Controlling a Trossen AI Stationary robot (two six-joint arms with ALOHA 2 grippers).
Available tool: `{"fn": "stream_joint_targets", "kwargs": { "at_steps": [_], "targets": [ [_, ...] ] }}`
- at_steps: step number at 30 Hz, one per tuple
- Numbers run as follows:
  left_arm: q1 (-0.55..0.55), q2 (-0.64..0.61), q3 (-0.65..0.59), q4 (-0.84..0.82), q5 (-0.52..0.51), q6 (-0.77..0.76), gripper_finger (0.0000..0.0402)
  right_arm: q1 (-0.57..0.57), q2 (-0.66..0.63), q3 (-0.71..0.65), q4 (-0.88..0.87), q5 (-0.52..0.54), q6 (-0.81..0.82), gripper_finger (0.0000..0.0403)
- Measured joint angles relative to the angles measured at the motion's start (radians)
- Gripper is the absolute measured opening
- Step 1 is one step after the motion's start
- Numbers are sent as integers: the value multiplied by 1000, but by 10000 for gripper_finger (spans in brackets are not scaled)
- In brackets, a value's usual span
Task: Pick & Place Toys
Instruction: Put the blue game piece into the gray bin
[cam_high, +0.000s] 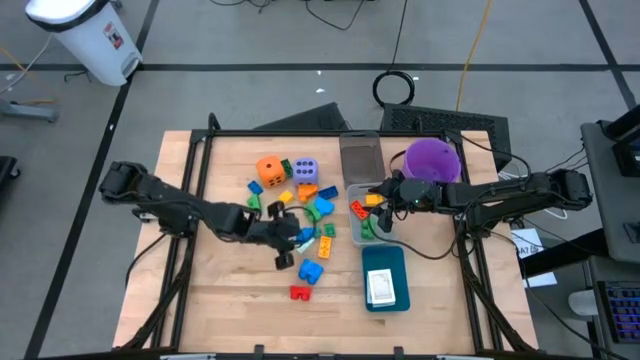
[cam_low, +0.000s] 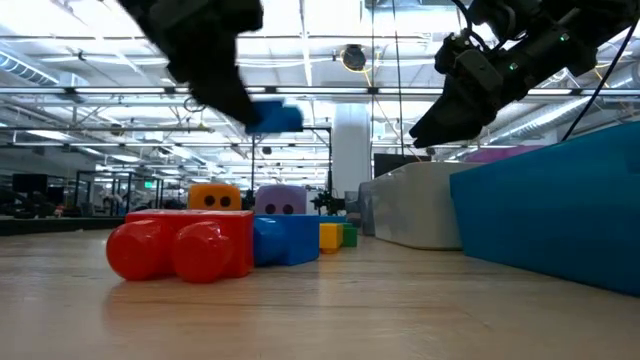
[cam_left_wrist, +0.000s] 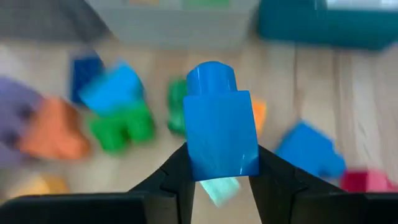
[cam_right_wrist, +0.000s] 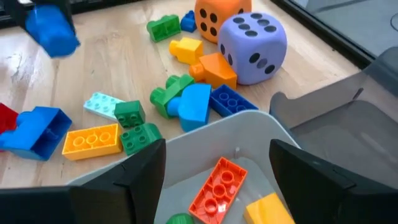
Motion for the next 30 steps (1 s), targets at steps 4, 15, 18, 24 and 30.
{"fn": "stream_joint_targets", "kwargs": {
  "at_steps": [4, 15, 18, 24, 30],
  "targets": [
    [38, -1, 24, 119, -37, 141, 133, 0, 0, 0, 0, 1, -3, 258],
    [168, 15, 20, 300, -26, 246, 127, 0, 0, 0, 1, 1, -134, 257],
    [174, 34, 10, 325, 4, 250, 128, 0, 0, 0, 3, -1, -128, 256],
    [161, 44, 10, 395, 57, 272, 130, 3, 2, 0, 110, -2, -126, 254],
    [148, 45, 10, 397, 57, 274, 130, 44, 66, 0, 288, -3, -133, 254]
  ]
}}
